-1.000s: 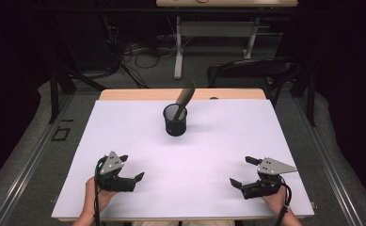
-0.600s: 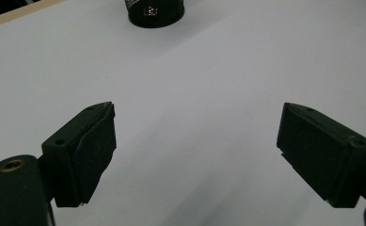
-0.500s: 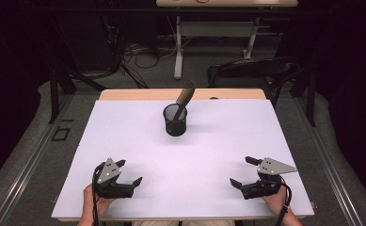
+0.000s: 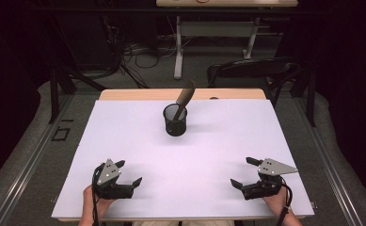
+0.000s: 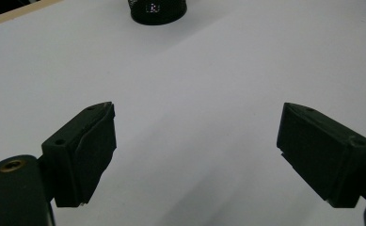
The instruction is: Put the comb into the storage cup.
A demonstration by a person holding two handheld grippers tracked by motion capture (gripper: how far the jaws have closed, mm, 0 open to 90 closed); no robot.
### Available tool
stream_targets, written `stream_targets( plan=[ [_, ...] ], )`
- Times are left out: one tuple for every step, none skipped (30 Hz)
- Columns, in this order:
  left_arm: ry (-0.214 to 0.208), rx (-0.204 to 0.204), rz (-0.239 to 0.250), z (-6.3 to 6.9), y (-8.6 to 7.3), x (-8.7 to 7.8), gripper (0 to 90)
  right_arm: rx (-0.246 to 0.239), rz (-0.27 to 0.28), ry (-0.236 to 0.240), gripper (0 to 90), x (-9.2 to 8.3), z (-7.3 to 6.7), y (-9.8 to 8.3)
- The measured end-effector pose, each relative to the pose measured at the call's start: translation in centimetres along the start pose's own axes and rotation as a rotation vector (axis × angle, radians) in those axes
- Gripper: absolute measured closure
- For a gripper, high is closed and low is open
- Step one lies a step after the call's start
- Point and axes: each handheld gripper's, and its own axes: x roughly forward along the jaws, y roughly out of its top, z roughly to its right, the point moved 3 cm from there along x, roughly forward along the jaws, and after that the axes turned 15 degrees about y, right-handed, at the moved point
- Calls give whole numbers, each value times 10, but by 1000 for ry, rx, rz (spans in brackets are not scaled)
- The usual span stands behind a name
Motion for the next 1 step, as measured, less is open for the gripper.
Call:
stream_targets(
  plan=[
    [-3, 1, 0, 0, 0, 0, 124, 0, 0, -1, 11, 0, 0, 0]
  ],
)
